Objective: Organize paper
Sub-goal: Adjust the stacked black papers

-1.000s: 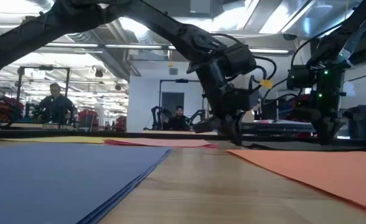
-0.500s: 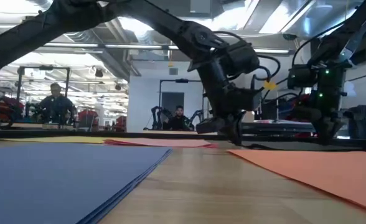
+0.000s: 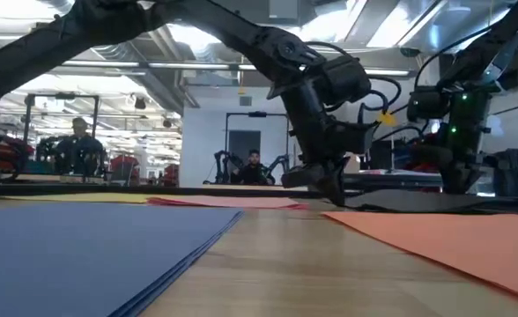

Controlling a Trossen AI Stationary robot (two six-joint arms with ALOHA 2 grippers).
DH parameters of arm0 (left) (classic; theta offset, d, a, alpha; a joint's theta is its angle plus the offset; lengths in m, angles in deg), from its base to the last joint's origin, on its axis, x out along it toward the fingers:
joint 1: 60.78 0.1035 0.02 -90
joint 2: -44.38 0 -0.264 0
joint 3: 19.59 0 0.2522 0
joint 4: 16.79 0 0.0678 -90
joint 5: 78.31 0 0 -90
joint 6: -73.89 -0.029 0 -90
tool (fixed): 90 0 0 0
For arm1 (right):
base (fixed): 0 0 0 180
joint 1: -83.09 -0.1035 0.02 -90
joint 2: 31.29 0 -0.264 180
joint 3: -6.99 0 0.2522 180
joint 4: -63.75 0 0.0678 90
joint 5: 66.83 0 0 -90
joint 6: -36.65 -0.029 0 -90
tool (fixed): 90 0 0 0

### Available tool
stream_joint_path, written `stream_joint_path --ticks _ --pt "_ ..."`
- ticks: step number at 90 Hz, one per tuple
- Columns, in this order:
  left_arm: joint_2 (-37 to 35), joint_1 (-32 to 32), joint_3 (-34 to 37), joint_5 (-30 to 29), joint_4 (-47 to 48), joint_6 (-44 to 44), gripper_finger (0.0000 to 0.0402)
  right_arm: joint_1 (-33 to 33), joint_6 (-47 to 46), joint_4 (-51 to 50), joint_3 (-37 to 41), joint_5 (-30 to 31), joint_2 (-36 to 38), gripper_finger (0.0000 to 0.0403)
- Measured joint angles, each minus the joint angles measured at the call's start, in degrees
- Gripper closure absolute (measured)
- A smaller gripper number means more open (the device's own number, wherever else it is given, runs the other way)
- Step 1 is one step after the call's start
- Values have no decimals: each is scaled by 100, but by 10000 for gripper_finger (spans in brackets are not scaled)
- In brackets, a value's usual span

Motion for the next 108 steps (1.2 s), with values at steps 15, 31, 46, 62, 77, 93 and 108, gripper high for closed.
stream_joint_path --ticks 15,31,46,62,77,93,108 --pt "-139 -4 -11 -7 8 124 402 4 1 1 -3 43 4 402" --pt "-240 21 -20 -21 122 256 402 6 2 -2 -10 53 6 402" --pt "-254 33 -20 -26 145 341 402 9 2 -7 -12 83 9 402" --pt "-254 33 -20 -26 250 341 402 9 2 -11 -14 83 11 402" --pt "-282 19 -20 -18 650 463 402 6 51 5 -14 -31 38 402" --pt "-293 30 -20 527 954 894 402 -328 133 26 -54 -217 405 402" --pt "-532 148 -17 2085 1029 1665 402 -1084 188 -18 -168 -246 968 402"
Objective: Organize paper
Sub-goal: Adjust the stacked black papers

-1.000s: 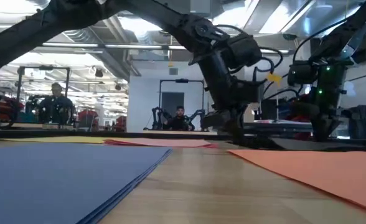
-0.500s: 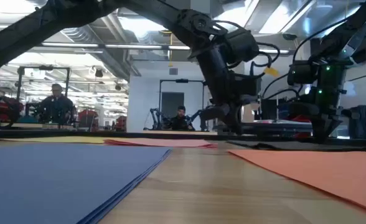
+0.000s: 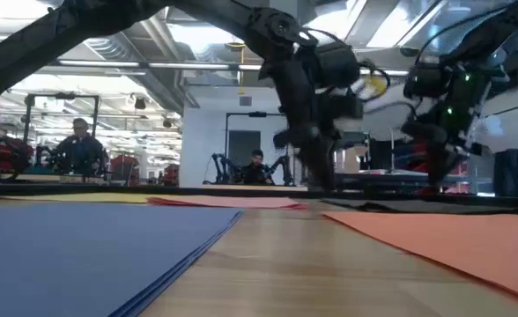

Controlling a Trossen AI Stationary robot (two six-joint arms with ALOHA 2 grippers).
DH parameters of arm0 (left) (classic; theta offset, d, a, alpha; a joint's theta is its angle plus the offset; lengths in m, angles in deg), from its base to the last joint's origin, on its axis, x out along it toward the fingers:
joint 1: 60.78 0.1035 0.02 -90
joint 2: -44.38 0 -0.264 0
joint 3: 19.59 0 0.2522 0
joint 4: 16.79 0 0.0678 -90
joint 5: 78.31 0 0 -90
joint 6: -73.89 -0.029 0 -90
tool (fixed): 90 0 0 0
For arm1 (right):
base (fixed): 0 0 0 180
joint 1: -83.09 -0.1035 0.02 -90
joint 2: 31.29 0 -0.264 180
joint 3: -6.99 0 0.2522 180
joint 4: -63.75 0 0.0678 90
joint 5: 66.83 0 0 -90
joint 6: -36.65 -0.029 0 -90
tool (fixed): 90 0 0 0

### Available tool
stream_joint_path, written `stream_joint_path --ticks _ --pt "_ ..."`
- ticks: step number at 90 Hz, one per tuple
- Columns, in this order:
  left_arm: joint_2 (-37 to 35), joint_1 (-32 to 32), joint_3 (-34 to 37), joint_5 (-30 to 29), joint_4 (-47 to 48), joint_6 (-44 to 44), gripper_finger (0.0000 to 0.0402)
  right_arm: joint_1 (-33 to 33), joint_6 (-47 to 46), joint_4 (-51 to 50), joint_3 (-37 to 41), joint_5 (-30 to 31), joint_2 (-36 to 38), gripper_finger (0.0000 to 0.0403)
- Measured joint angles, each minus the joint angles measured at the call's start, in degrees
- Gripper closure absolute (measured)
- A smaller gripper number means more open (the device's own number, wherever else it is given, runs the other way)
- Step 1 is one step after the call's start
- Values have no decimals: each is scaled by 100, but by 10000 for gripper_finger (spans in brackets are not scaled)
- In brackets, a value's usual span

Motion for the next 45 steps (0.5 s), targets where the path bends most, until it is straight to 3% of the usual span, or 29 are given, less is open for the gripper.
stream_joint_path --ticks 23,45 --pt "-545 -58 311 930 -480 696 402 -1536 71 18 -213 60 475 402" --pt "-1441 -211 1806 1277 -2708 1683 402 -2697 -31 68 -222 540 499 402"
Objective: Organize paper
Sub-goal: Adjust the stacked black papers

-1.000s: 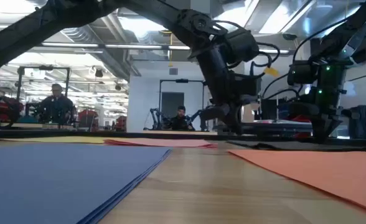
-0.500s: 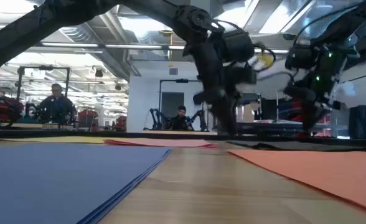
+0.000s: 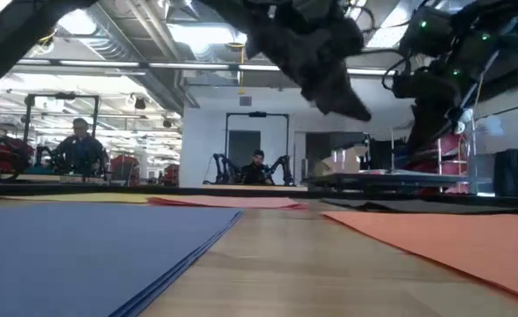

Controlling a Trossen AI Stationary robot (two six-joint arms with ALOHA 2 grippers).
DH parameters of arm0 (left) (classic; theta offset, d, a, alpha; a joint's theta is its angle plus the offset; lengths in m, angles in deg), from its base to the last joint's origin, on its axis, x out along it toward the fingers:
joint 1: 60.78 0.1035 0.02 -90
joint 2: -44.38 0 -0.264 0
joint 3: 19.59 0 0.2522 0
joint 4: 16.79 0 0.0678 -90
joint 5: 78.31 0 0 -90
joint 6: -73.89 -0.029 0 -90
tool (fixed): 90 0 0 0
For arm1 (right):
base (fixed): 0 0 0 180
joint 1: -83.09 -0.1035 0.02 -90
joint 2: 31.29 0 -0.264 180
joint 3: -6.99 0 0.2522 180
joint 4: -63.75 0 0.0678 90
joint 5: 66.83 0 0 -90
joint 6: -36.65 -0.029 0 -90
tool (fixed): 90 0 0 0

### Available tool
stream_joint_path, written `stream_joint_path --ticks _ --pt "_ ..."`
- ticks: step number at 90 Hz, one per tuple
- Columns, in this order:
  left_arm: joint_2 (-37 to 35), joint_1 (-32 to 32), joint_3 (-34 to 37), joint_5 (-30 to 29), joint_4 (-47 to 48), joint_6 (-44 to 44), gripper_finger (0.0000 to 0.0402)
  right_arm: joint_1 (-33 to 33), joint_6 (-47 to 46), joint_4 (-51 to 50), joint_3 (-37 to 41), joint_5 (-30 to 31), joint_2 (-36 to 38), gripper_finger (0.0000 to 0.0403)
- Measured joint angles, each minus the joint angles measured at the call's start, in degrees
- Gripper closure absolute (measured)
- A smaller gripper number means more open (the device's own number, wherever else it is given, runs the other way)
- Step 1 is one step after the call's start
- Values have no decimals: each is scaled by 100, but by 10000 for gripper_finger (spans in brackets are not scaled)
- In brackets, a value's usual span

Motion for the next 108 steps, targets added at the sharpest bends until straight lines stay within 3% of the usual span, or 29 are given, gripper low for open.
stream_joint_path --ticks 31,46,67,108 --pt "-1512 -31 3164 -24 -4135 1592 402 -899 -566 141 3 49 -19 402" --pt "-2125 -27 4470 -233 -5774 2136 402 -1345 -620 470 -9 -64 -423 402" --pt "-2339 -16 5314 -432 -6372 2476 402 -1856 -631 1121 -55 -311 -1530 402" --pt "-2332 -16 5507 -638 -6341 2403 402 -2020 -346 1489 -512 -311 -3070 402"
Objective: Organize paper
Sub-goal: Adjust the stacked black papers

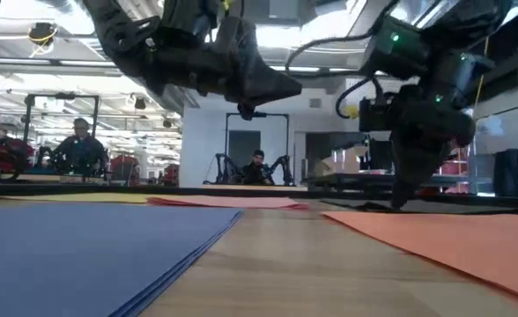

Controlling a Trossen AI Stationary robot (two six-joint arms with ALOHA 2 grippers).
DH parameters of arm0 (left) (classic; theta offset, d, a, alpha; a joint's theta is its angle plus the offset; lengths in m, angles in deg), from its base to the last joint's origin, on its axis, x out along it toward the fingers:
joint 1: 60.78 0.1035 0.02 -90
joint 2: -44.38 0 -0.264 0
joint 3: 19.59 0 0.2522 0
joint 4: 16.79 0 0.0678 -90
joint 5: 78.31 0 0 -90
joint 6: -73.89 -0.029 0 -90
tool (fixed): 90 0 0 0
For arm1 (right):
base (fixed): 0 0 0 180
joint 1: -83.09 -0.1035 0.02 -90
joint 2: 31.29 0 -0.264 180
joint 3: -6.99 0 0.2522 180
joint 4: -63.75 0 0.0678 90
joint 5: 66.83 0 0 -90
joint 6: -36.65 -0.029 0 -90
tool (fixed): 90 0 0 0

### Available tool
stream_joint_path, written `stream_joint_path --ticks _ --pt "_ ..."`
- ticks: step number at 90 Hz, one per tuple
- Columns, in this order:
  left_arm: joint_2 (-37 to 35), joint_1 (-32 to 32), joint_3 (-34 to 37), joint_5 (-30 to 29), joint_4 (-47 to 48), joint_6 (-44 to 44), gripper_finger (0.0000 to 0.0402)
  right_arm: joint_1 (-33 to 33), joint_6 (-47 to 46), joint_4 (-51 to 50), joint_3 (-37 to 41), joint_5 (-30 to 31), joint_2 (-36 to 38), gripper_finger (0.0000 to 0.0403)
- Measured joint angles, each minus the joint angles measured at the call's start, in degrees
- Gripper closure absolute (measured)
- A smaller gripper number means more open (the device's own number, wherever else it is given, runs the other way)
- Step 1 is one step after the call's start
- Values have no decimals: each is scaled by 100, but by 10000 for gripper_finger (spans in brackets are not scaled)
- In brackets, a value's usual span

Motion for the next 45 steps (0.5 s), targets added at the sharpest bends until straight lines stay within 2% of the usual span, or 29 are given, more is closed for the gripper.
stream_joint_path --ticks 45 --pt "0 -3 -2 -13 7 -57 402 -2 14 238 -15 276 -168 402"
